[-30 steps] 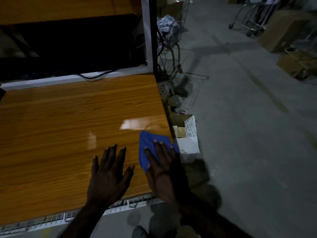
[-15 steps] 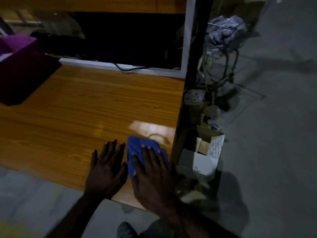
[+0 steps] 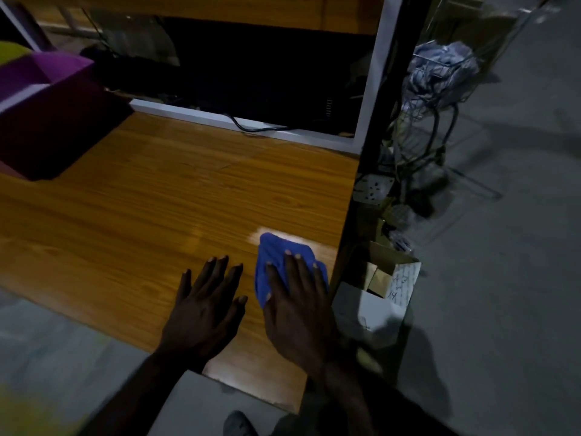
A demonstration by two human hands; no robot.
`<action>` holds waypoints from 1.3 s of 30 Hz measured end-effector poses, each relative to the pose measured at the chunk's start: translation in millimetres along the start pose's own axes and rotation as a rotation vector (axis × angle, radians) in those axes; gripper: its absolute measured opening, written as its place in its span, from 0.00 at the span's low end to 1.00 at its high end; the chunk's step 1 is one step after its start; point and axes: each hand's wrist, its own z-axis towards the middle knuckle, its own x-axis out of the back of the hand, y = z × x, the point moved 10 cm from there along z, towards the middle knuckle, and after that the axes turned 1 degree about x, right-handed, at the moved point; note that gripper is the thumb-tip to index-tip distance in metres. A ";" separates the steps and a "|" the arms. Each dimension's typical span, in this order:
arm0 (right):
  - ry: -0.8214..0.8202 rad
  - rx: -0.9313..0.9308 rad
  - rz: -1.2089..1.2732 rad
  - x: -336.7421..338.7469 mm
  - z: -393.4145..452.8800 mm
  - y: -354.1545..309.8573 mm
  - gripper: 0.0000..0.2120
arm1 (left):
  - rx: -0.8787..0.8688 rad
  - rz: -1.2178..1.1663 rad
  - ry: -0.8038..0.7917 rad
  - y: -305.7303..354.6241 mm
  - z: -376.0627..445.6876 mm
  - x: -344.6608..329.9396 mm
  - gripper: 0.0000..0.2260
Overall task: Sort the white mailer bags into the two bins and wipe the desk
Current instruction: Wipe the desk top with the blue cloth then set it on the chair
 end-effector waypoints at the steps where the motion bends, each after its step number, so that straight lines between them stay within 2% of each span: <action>1: -0.004 -0.024 0.000 -0.1 9.9 7.3 0.27 | -0.020 -0.002 -0.004 -0.5 5.0 0.2 0.27; 6: -0.047 -0.284 -0.072 -10.1 98.8 75.4 0.30 | -0.062 -0.020 -0.011 0.6 26.3 3.9 0.27; 8: -0.022 -0.317 -0.070 -7.9 109.6 84.7 0.31 | -0.058 -0.030 -0.006 0.9 27.1 4.9 0.27; 10: -0.028 -0.241 -0.077 -7.4 96.6 69.4 0.31 | -0.060 -0.033 0.001 1.5 26.4 5.5 0.27; 14: -0.062 0.038 -0.022 -9.6 40.3 19.2 0.27 | -0.063 -0.031 0.017 1.9 27.1 5.8 0.27; 16: -0.068 0.087 0.005 -7.3 44.3 22.1 0.27 | -0.060 -0.029 0.023 1.2 27.0 5.5 0.27; 18: -0.061 0.024 -0.023 -5.9 75.3 46.1 0.28 | -0.062 -0.019 0.019 1.6 27.3 5.3 0.27; 22: -0.044 -0.269 -0.062 -6.3 144.9 117.3 0.35 | -0.065 -0.058 0.014 1.5 27.3 6.3 0.27; 24: -0.042 -0.319 -0.081 -9.1 157.7 130.9 0.35 | -0.064 -0.061 0.012 0.8 27.6 5.7 0.27; 26: -0.037 -0.286 -0.104 -7.5 152.7 123.1 0.34 | -0.060 -0.061 0.018 0.3 27.7 6.3 0.27; 30: -0.095 -0.009 -0.041 -5.0 105.1 71.8 0.30 | -0.049 -0.069 0.039 0.6 29.1 8.1 0.27; 32: -0.113 0.050 -0.012 -5.4 105.2 70.4 0.31 | -0.051 -0.056 0.040 -0.1 29.3 6.7 0.26; 36: -0.069 -0.159 -0.108 -6.6 186.8 143.2 0.29 | -0.041 -0.071 0.040 -1.0 30.5 7.0 0.26; 39: -0.081 -0.258 -0.145 -6.5 229.8 186.5 0.33 | -0.040 -0.067 0.045 0.3 30.5 8.6 0.26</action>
